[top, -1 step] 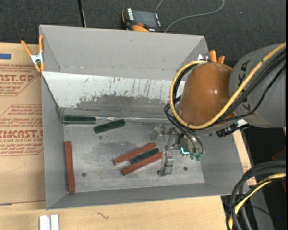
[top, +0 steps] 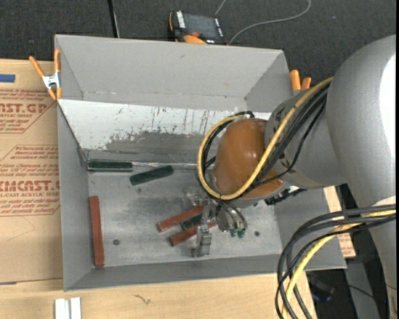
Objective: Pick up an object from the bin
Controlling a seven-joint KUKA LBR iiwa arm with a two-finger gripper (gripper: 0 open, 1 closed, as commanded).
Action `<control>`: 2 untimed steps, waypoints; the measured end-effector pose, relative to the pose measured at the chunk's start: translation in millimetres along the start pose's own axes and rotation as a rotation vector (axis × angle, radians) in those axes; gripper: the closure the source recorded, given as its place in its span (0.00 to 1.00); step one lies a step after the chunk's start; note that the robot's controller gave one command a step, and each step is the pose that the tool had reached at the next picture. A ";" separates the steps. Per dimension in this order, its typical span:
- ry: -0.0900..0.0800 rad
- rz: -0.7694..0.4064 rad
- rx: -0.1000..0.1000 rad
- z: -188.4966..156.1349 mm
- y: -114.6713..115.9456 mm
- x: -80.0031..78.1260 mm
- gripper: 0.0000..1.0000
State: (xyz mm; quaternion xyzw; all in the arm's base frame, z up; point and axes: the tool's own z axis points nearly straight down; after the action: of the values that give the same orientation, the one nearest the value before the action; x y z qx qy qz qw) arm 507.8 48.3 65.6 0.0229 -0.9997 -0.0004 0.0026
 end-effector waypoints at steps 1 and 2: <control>-0.007 -0.076 0.001 -34.9 2.1 8.8 0.00; -0.004 0.003 0.000 -33.6 -1.0 11.6 0.00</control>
Offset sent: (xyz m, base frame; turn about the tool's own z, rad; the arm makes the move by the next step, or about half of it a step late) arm -0.0089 0.0009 0.0344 -0.0750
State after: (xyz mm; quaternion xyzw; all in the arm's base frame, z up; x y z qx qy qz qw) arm 496.4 46.7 99.3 0.0215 -0.9998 -0.0007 0.0004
